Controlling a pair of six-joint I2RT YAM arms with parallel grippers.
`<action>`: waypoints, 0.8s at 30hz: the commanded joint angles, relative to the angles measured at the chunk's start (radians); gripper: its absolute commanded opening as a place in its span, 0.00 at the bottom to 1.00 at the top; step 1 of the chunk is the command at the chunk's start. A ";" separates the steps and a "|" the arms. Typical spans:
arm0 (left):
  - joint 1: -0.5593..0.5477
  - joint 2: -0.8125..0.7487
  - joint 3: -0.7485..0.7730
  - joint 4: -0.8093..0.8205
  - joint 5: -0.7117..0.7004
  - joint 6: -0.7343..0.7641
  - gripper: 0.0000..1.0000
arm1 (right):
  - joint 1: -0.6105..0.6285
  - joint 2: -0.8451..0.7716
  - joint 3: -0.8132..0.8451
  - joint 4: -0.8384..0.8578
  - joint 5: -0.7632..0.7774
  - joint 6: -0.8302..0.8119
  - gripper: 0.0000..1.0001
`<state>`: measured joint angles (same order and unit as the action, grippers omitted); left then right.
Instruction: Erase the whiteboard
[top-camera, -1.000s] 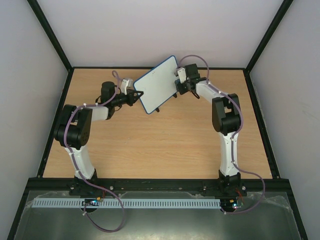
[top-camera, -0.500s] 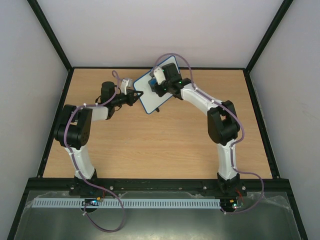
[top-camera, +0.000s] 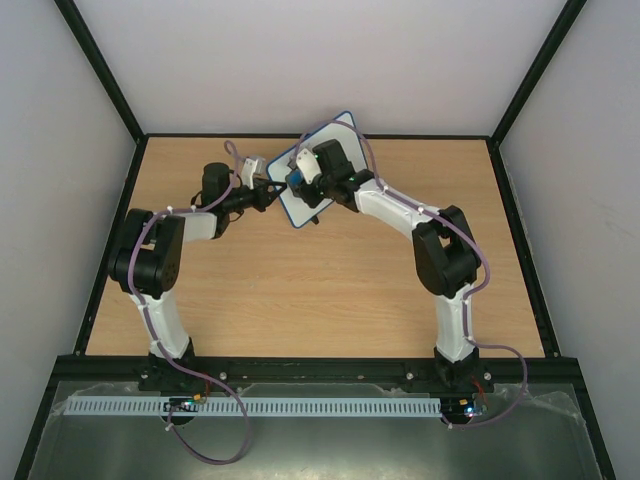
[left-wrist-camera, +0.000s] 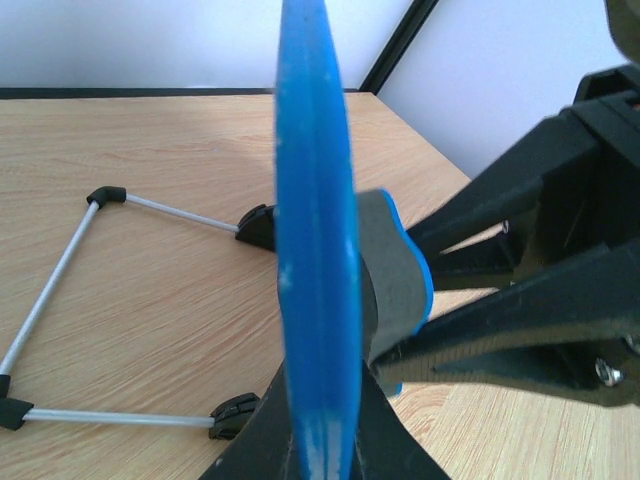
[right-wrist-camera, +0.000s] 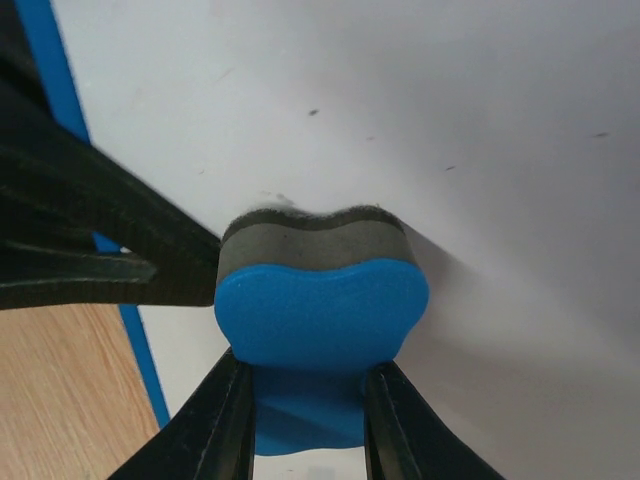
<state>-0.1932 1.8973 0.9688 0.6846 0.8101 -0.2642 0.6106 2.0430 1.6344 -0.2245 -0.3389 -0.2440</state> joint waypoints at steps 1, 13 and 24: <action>-0.053 0.060 -0.028 -0.186 0.140 0.013 0.03 | 0.027 -0.017 -0.043 0.050 -0.042 -0.023 0.02; -0.053 0.063 -0.028 -0.192 0.146 0.019 0.03 | -0.069 0.063 0.079 0.101 0.188 -0.011 0.02; -0.053 0.059 -0.027 -0.197 0.149 0.020 0.03 | -0.240 0.196 0.254 0.044 0.210 -0.086 0.02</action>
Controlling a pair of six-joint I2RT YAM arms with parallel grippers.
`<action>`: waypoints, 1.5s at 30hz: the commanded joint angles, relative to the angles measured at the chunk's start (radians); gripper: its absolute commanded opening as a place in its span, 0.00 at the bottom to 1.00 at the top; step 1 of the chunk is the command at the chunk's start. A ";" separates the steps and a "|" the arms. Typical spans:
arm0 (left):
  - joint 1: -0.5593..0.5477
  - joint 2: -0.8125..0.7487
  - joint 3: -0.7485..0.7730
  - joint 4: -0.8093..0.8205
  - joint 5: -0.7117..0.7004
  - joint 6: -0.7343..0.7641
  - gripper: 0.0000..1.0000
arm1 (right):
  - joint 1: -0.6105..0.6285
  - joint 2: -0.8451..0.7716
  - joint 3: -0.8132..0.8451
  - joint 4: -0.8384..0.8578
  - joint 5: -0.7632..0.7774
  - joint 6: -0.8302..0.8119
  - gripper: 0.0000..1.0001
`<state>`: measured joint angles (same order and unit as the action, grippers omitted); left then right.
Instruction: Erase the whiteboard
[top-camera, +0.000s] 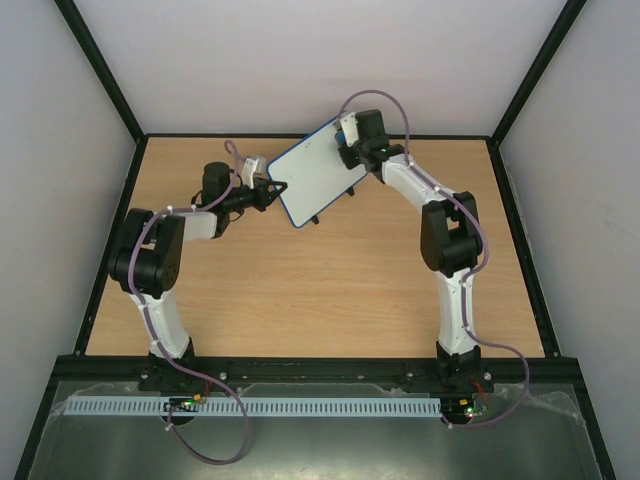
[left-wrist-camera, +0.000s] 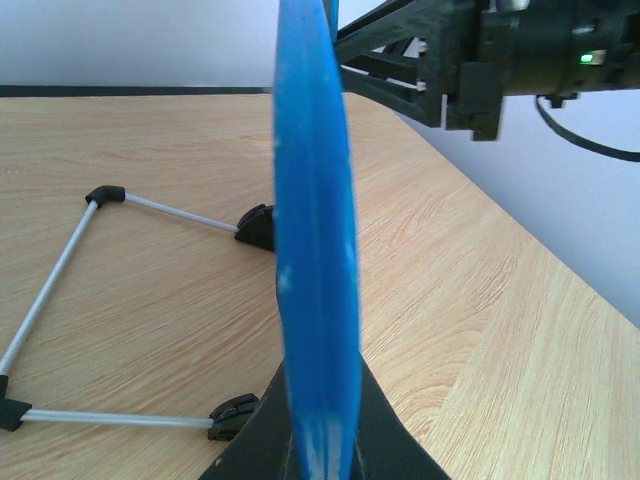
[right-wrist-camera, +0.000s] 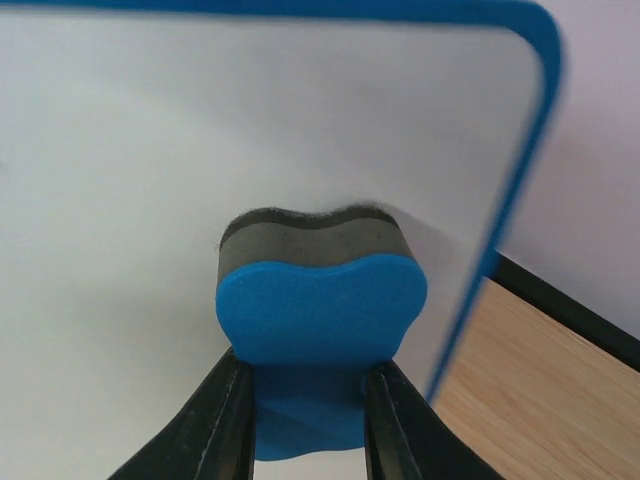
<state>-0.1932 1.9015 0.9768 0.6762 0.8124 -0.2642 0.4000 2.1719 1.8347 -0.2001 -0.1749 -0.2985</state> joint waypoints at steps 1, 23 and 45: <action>-0.053 0.053 -0.033 -0.190 0.147 0.020 0.03 | -0.039 0.071 0.060 0.019 0.048 -0.029 0.02; -0.054 -0.029 -0.056 -0.190 0.082 -0.003 0.18 | -0.101 -0.231 -0.230 0.095 0.092 0.051 0.02; -0.052 -0.225 -0.165 -0.241 -0.104 -0.025 0.51 | -0.135 -0.427 -0.382 -0.089 -0.045 0.088 0.02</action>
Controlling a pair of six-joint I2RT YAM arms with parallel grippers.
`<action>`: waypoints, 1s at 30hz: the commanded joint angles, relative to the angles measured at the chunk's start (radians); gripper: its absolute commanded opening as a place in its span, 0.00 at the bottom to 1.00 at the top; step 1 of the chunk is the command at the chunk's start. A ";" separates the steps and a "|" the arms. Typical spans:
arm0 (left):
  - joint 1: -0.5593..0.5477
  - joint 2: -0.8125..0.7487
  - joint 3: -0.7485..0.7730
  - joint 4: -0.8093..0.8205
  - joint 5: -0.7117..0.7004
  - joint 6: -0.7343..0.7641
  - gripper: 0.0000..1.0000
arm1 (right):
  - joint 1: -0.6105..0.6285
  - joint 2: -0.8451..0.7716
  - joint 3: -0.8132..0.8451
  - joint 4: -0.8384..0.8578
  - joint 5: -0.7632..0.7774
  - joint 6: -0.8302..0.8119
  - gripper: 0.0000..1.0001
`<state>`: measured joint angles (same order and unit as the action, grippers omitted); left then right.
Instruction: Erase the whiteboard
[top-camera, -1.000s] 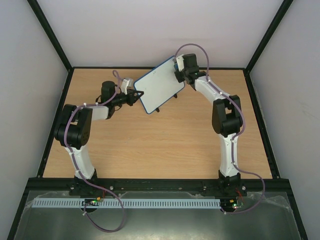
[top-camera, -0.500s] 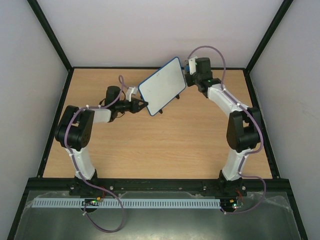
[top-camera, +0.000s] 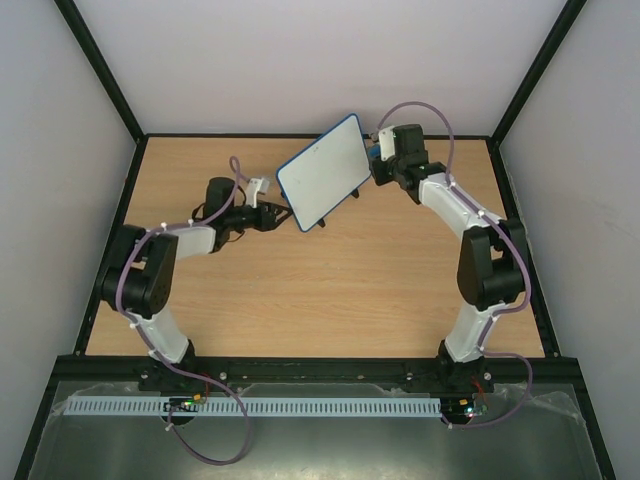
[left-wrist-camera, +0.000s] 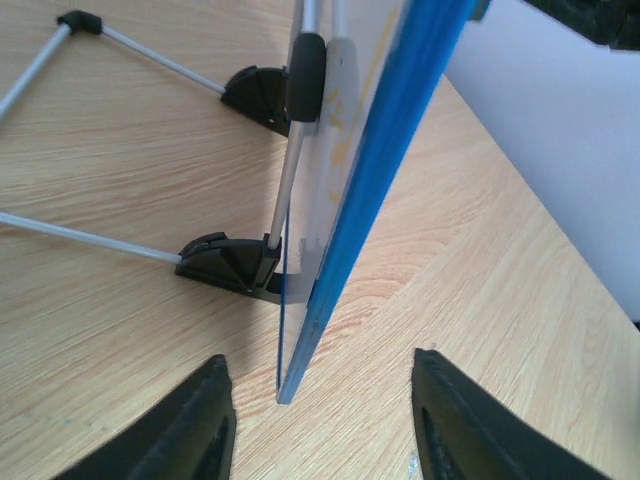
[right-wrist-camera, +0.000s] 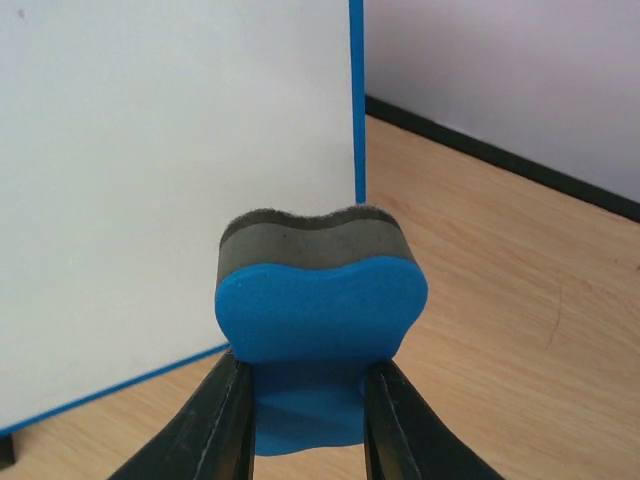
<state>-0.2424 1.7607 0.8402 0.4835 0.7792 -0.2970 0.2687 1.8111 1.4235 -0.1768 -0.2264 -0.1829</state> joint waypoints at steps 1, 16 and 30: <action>-0.002 -0.108 -0.045 -0.059 -0.097 0.010 0.52 | -0.008 -0.073 0.036 -0.151 0.007 -0.041 0.02; -0.025 -0.548 -0.158 -0.352 -0.482 -0.052 1.00 | -0.166 -0.178 -0.041 -0.607 0.004 -0.173 0.02; -0.031 -0.758 -0.085 -0.652 -0.816 0.100 1.00 | -0.171 -0.311 -0.277 -0.649 0.060 -0.189 0.03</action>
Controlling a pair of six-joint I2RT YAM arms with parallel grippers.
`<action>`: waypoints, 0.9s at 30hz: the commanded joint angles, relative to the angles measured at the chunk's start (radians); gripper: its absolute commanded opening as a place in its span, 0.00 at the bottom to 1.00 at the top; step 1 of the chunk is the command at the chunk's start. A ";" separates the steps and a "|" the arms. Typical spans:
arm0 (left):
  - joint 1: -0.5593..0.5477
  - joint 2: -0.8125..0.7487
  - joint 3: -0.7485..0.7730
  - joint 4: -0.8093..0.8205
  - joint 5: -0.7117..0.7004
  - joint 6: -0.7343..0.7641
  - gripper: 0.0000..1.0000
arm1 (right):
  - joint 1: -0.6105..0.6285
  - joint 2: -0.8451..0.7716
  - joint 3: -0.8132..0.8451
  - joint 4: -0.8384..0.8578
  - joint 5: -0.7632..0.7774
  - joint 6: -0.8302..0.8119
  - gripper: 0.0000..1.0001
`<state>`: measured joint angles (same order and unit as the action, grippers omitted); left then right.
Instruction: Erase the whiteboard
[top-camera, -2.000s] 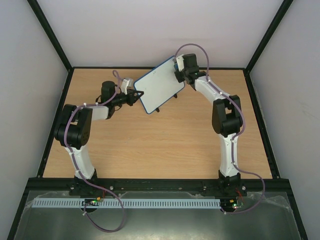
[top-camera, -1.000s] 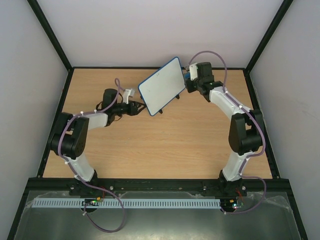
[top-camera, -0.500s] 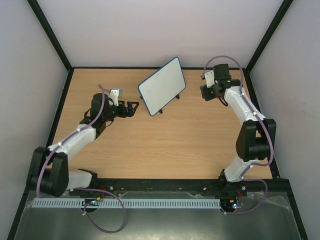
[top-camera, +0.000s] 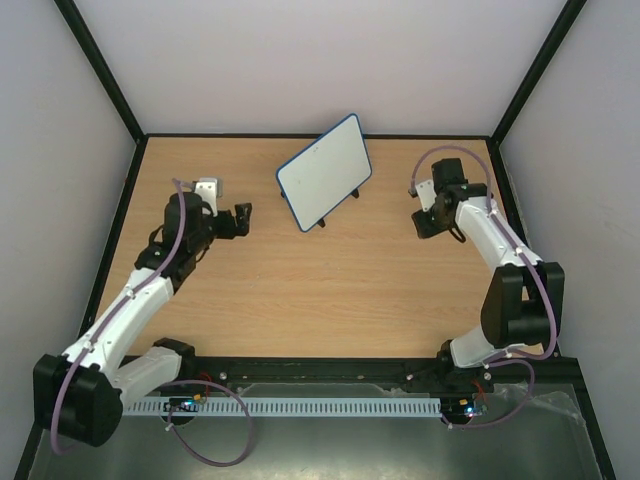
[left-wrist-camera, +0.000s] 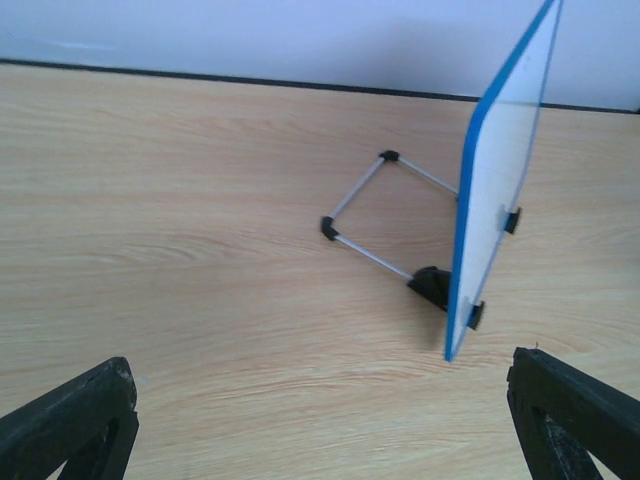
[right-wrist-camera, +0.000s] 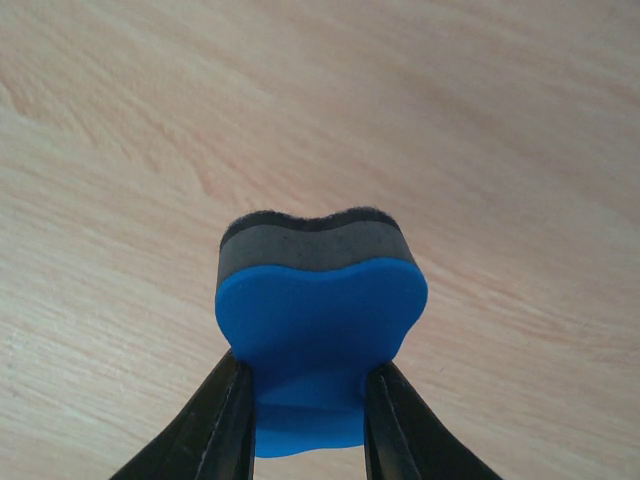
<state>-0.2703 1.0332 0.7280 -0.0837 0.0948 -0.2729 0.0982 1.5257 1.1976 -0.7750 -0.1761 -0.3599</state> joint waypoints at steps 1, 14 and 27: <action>-0.001 -0.027 0.022 -0.084 -0.144 0.085 1.00 | 0.000 -0.024 -0.063 -0.051 0.008 -0.013 0.03; 0.113 0.010 -0.003 -0.049 -0.096 0.063 1.00 | -0.002 0.069 -0.165 -0.013 0.025 0.003 0.05; 0.159 0.015 -0.009 -0.037 -0.037 0.044 1.00 | -0.002 0.127 -0.170 0.000 0.009 0.016 0.29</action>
<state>-0.1234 1.0557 0.7315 -0.1329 0.0303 -0.2173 0.0982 1.6577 1.0290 -0.7734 -0.1780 -0.3504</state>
